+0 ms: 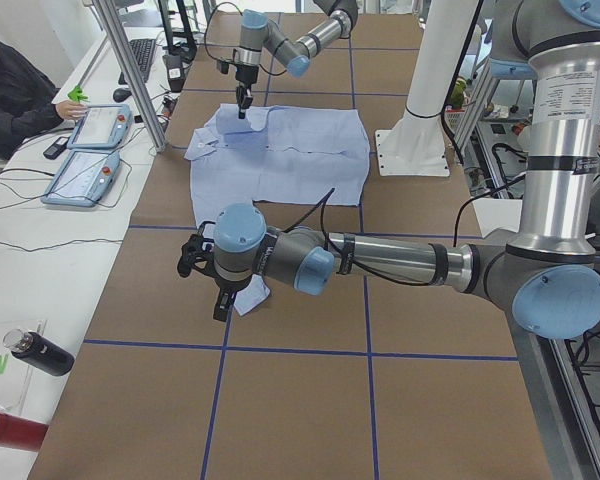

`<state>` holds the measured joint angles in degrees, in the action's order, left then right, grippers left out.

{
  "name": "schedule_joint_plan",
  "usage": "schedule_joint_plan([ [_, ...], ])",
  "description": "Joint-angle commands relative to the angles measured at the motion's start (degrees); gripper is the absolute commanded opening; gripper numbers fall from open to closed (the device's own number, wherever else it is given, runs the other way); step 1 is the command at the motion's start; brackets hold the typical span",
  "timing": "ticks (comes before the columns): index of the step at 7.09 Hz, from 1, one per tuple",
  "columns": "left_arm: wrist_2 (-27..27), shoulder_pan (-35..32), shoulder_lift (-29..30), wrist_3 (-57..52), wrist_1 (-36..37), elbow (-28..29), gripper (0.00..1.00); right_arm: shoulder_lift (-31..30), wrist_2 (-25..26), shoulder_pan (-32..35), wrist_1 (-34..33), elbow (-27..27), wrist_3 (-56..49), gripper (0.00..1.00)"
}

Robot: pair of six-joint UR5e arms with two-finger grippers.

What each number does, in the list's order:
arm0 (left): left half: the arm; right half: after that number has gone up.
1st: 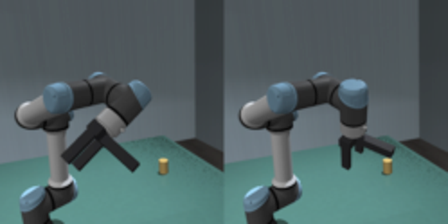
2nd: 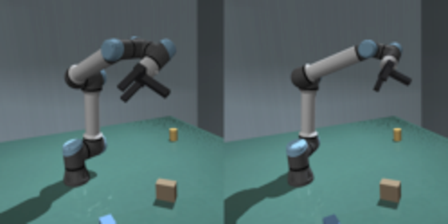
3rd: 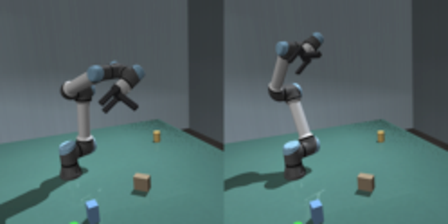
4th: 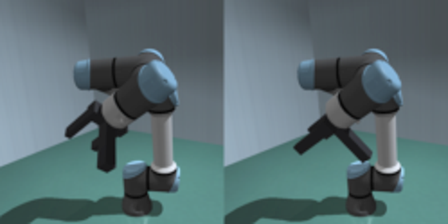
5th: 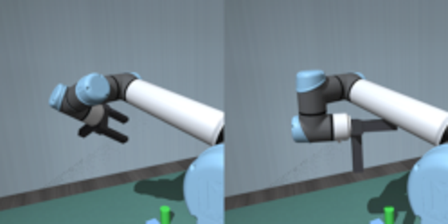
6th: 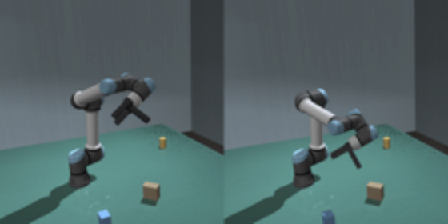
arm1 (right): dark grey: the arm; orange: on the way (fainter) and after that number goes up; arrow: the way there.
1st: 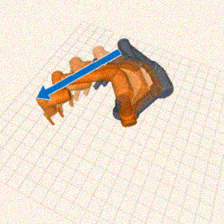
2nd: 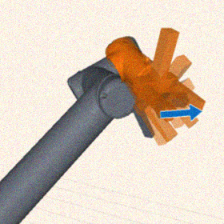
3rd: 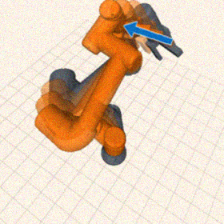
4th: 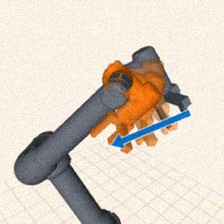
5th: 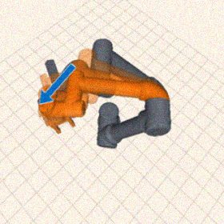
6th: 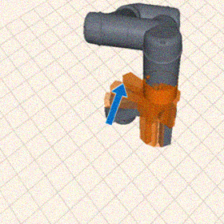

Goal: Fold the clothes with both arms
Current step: 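Lay the sleeve across the shirt front with the right gripper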

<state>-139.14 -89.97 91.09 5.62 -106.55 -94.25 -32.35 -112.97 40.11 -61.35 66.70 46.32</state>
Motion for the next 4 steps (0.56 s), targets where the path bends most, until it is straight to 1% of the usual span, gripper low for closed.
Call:
schedule_joint_plan([
  [1, 0.0, 0.0, 0.0, 0.0, 0.0, 0.0, 0.99, 3.8, 5.0, -3.1, 0.1, -6.8, -0.1, 0.00],
  [4, -0.1, 0.1, 0.0, 0.0, 0.1, -0.1, 0.99, 6.8, 9.6, -5.7, 0.4, -10.6, -0.1, 0.00],
])
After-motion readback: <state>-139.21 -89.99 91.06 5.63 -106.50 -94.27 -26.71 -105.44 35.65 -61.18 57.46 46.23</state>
